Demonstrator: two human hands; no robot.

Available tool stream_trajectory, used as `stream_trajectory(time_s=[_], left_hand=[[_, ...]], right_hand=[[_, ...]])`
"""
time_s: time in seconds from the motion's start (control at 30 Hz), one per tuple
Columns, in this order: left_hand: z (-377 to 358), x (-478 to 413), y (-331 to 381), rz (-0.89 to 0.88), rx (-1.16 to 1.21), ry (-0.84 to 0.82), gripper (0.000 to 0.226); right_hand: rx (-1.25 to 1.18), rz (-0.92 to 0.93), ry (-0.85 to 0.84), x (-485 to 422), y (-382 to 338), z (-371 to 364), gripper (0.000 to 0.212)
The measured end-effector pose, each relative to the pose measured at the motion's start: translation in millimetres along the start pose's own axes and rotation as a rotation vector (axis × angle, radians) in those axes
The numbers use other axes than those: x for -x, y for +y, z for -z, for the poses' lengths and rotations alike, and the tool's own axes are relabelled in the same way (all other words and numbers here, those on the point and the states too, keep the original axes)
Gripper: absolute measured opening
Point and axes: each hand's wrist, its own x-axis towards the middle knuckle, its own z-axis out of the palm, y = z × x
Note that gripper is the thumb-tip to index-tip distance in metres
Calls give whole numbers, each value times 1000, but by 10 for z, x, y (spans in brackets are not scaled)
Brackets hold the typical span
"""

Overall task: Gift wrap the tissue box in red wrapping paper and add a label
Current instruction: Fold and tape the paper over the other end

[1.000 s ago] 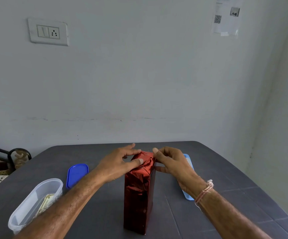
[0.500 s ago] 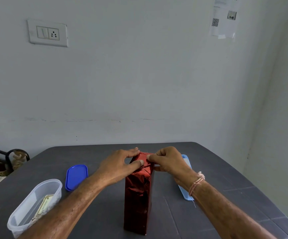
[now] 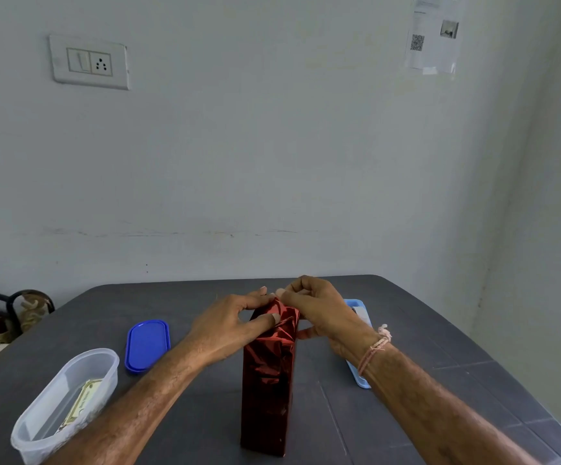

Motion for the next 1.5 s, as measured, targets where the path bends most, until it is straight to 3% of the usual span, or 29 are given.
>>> stream_trajectory(time_s=[0.1,0.17,0.37,0.6,0.93,1.13,1.5], left_hand=[[25,12,-33,31,21,3,75],[20,16,-53,37,45,7,65],[-66,9,-38,30,153,77,63],[-57,9,-72,61,260,17,45],[-87,-16,8,145,324,40,50],[-71,-11,-12,120,331,-1,50],[-73,36,57,131,385,-32,51]], right_hand=[[70,11,54,-50,44,-61,7],[9,-12,48,-65,63,-38,11],[-54,-15,43,-68,119,22,11],[-77,-14,35,-81,119,18,13],[-216,-35,-38,13,108,120,21],[-112,1,-86,53,121,66,20],[-346,-42,-130,65,227,197,25]])
